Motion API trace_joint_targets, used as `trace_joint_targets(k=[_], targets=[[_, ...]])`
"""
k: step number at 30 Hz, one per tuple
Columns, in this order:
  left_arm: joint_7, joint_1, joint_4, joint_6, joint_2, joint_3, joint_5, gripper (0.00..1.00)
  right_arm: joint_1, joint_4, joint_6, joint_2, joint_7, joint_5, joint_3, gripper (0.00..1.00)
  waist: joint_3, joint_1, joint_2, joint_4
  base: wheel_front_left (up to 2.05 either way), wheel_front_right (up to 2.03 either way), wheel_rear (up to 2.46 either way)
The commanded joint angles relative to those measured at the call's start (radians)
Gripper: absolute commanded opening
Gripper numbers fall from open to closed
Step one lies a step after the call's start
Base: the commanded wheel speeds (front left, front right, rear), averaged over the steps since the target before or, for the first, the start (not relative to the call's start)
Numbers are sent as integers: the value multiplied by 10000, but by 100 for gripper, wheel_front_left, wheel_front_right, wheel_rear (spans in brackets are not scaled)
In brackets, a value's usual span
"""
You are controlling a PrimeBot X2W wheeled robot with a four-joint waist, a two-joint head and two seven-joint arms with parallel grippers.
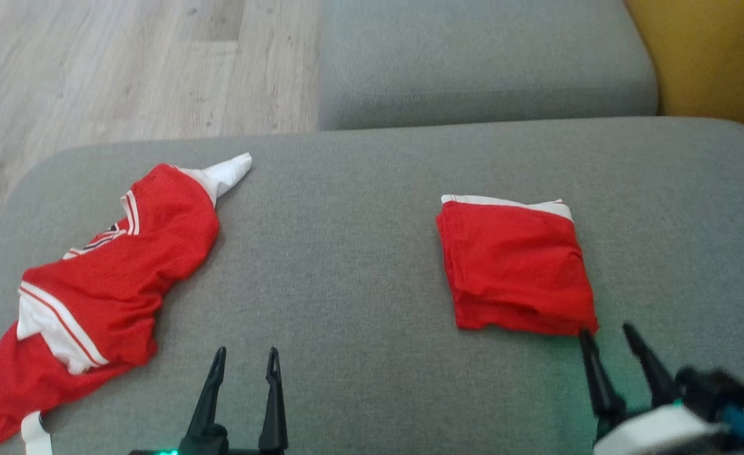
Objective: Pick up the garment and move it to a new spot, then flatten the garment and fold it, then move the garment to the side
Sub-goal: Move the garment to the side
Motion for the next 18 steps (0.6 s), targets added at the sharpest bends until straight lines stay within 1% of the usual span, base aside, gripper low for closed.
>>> trace_joint_targets(k=[1,4,5,7,11,12,13,18], targets=[[-53,-560,-360,-38,-56,256,64,100,-809,-249,-7,-314,10,123,212,100,127,0,0,38,0,0,0],[-53,-670,-371,-50,-56,172,96,100,-1504,112,-7,-613,466,676,301,100,365,0,0,112,0,0,0],[-53,-701,-362,-55,-56,139,100,100,-1728,255,-7,-634,731,1040,276,100,434,0,0,136,0,0,0],[-53,-803,-352,-62,-57,62,136,100,-2177,558,-7,-709,1471,1797,146,100,635,0,0,200,0,0,0],[-53,-1247,-422,-15,-57,-118,245,100,-3130,1090,-7,-1085,2837,2622,-229,100,1224,0,0,399,0,0,0],[-53,-1366,-445,8,-57,-168,236,100,-3338,1226,-7,-1155,3098,2757,-332,100,1349,0,0,449,0,0,0],[-53,-1564,-483,62,-57,-279,208,100,-3675,1530,-7,-1307,3635,2895,-456,100,1586,0,0,537,0,0,0],[-53,-1871,-433,199,-58,-499,80,100,-4138,2201,-7,-1576,4577,2885,-451,100,1994,0,0,652,0,0,0]])
